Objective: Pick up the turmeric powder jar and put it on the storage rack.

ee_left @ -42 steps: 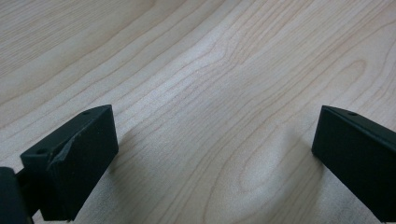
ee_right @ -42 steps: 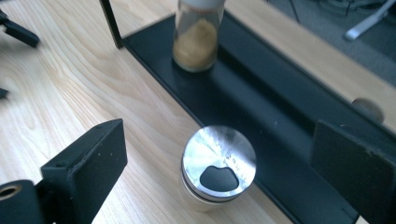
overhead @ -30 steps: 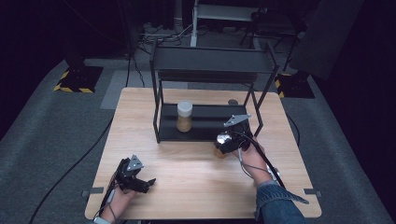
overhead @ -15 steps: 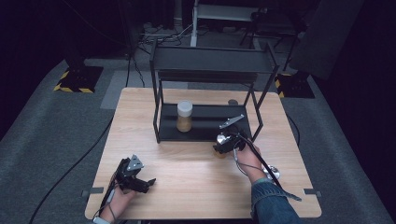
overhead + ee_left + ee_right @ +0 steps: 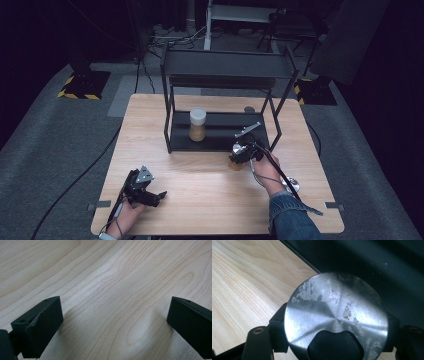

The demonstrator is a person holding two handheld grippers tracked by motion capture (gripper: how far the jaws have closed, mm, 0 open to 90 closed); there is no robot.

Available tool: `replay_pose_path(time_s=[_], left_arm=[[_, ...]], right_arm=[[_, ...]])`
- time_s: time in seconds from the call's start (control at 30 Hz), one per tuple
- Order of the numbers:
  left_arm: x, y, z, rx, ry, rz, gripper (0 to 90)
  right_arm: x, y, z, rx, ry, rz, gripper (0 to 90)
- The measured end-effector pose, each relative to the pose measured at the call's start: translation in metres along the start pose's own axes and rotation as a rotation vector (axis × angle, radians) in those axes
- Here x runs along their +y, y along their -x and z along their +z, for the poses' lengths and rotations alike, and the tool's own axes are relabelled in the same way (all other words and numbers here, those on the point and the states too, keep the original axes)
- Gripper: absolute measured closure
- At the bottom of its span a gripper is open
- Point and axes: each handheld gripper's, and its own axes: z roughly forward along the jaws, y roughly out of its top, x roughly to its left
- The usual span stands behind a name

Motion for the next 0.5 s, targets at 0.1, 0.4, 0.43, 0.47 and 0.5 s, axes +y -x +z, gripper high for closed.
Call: replay_pose_path(time_s=[0.1, 0.4, 0.43, 0.47, 0.5], left_arm=[[0.0, 0.0, 0.0, 0.0, 0.001, -0.002, 0.0], [0.0, 0.001, 0.0, 0.002, 0.002, -0.004, 0.0], [0.0, 0.001, 0.0, 0.002, 0.002, -0.005, 0.0], [0.0, 0.001, 0.0, 0.002, 0.002, -0.005, 0.0], [0.0, 0.001, 0.0, 0.003, 0.001, -0.004, 0.0]], right_arm=[[0.001, -0.001, -0.008, -0.004, 0.012, -0.006, 30.6], [0.02, 0.001, -0.038, -0.003, 0.049, -0.019, 30.6], [0.023, 0.0, -0.041, -0.007, 0.05, -0.02, 30.6], [0.026, -0.001, -0.043, -0.011, 0.051, -0.023, 30.6], [0.03, -0.001, -0.045, -0.012, 0.054, -0.022, 30.6]])
